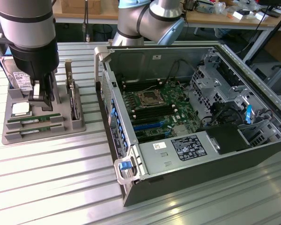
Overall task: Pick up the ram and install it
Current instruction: 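Pick up the ram and move it above insertion slot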
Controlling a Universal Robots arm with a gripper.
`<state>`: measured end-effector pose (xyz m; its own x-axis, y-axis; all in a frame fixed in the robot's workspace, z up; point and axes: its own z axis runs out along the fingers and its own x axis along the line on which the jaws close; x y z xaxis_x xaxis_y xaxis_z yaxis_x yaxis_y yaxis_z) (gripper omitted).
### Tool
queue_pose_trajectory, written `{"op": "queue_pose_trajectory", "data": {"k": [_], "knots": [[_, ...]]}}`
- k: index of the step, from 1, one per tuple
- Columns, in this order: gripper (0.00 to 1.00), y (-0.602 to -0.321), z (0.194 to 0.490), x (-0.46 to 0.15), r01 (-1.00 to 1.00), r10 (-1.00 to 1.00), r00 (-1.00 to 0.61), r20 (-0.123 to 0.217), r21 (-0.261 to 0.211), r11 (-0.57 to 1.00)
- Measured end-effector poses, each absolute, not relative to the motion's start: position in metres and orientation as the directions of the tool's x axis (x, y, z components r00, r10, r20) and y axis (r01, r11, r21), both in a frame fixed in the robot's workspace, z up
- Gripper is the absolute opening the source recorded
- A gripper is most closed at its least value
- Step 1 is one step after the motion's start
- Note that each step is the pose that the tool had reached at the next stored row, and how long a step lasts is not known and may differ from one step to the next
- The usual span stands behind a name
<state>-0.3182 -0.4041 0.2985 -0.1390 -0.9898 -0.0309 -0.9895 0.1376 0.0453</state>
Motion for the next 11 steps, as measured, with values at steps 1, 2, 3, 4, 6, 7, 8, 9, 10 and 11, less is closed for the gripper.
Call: {"op": "queue_pose_trajectory", "data": {"k": [1, 2, 3, 4, 6, 7, 8, 9, 10, 11], "knots": [[0.36, -0.4042, 0.2979, -0.3182, -0.989, -0.99, -0.139, -0.031, 0.045, 0.138], [0.36, -0.4043, 0.297, -0.3182, -0.989, -0.99, -0.139, -0.031, 0.045, 0.138], [0.36, -0.4044, 0.2966, -0.3182, -0.989, -0.99, -0.139, -0.031, 0.045, 0.138], [0.36, -0.4044, 0.2962, -0.3182, -0.989, -0.99, -0.139, -0.031, 0.045, 0.138], [0.36, -0.4047, 0.2947, -0.3182, -0.989, -0.99, -0.139, -0.031, 0.045, 0.138], [0.36, -0.4048, 0.2936, -0.3182, -0.989, -0.99, -0.139, -0.031, 0.045, 0.138], [0.36, -0.405, 0.2926, -0.3182, -0.989, -0.99, -0.139, -0.031, 0.045, 0.138], [0.36, -0.4051, 0.2917, -0.3182, -0.989, -0.99, -0.139, -0.031, 0.045, 0.138], [0.36, -0.4054, 0.2901, -0.3182, -0.989, -0.99, -0.139, -0.031, 0.045, 0.138], [0.36, -0.4056, 0.2889, -0.3182, -0.989, -0.99, -0.139, -0.031, 0.045, 0.138]]}}
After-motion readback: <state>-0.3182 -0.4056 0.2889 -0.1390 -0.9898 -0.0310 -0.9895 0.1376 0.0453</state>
